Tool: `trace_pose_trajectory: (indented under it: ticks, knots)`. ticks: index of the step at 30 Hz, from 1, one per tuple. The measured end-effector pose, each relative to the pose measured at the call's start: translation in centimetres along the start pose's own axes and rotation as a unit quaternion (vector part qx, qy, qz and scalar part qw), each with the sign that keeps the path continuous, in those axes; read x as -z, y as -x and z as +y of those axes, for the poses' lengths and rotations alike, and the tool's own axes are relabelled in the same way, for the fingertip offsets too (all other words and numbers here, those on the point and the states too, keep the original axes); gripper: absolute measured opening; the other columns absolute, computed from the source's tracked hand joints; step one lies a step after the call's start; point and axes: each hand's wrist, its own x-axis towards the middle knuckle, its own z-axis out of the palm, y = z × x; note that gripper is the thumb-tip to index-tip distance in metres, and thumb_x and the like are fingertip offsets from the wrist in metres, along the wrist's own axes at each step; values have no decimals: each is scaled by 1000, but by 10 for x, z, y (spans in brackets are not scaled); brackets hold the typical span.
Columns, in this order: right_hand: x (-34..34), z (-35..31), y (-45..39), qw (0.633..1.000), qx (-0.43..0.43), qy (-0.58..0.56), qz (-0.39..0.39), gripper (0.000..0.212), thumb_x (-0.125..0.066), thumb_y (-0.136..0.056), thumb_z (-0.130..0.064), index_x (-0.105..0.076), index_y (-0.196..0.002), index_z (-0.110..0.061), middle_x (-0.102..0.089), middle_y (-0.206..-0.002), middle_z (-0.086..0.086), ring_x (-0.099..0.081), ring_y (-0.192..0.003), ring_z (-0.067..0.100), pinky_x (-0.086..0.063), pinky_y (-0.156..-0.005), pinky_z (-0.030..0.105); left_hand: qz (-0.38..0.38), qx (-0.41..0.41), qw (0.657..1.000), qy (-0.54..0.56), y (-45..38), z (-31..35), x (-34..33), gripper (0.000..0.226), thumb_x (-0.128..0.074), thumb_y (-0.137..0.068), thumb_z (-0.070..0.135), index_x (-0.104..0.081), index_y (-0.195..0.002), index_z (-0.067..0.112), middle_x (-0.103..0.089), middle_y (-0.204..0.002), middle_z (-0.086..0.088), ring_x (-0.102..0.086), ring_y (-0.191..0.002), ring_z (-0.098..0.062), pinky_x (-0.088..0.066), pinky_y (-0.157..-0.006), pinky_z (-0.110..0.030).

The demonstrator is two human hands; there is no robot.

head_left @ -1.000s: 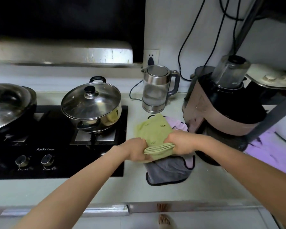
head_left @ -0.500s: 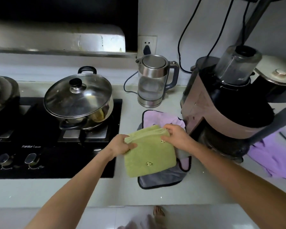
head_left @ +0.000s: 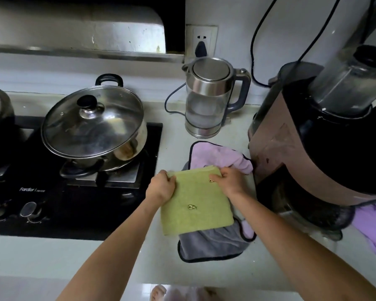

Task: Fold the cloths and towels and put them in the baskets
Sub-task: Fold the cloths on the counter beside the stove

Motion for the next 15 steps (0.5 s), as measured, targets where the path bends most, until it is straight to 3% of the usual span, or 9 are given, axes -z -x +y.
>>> trace_pose_trajectory:
  ticks: [2,4,6,9,10,13,15]
  knots:
    - [-8,5,-2,997,-57,-56,-8,27,-72,-82,-22,-65,-79,4,-61,-71,10,-53,-66,18,-36,-58,29,5,-17,1000,-13,-2,4,-2,27,-49,-92,23,-51,-114,7,-60,-114,-13,-56,-106,-32,-47,-91,-38]
    - [-13,10,-1,980,-118,-157,-36,28,-70,-84,-20,-66,-94,6,-68,-89,17,-60,-76,22,-46,-67,33,4,-105,994,-30,-3,12,-4,38,-52,-88,18,-49,-125,11,-55,-123,-11,-50,-116,-31,-40,-100,-36]
    - [-11,6,4,966,-131,-219,-47,26,-70,-84,-14,-64,-100,6,-66,-91,17,-59,-73,22,-48,-65,32,-39,-198,976,-87,-3,24,-3,53,-58,-87,31,-43,-135,16,-52,-132,-7,-45,-124,-28,-31,-108,-37]
    - [-2,-3,10,973,-68,-218,-35,18,-76,-77,-9,-58,-77,-5,-60,-76,10,-53,-67,18,-42,-61,30,-166,-221,955,-106,-5,38,1,73,-61,-86,51,-33,-145,19,-43,-144,-2,-41,-131,-21,-27,-112,-32]
    - [3,-7,14,978,-31,-201,-38,26,-77,-76,-7,-52,-69,-11,-55,-69,5,-49,-63,14,-39,-59,28,-199,-222,951,-86,-6,40,3,74,-64,-84,51,-34,-144,20,-45,-142,-1,-44,-129,-18,-31,-108,-28]
    - [18,-16,31,978,69,-181,-77,40,-78,-72,-2,-41,-65,-17,-43,-59,-6,-36,-53,2,-30,-51,18,-233,-256,937,-43,-4,42,20,70,-75,-74,50,-48,-133,27,-61,-120,8,-57,-110,-9,-45,-95,-24]
    - [30,-21,42,971,123,-178,-98,39,-78,-71,0,-43,-70,-18,-44,-61,-8,-38,-56,0,-32,-53,16,-217,-306,926,-32,4,43,33,55,-79,-71,46,-59,-118,23,-63,-100,14,-59,-94,-4,-46,-83,-18]
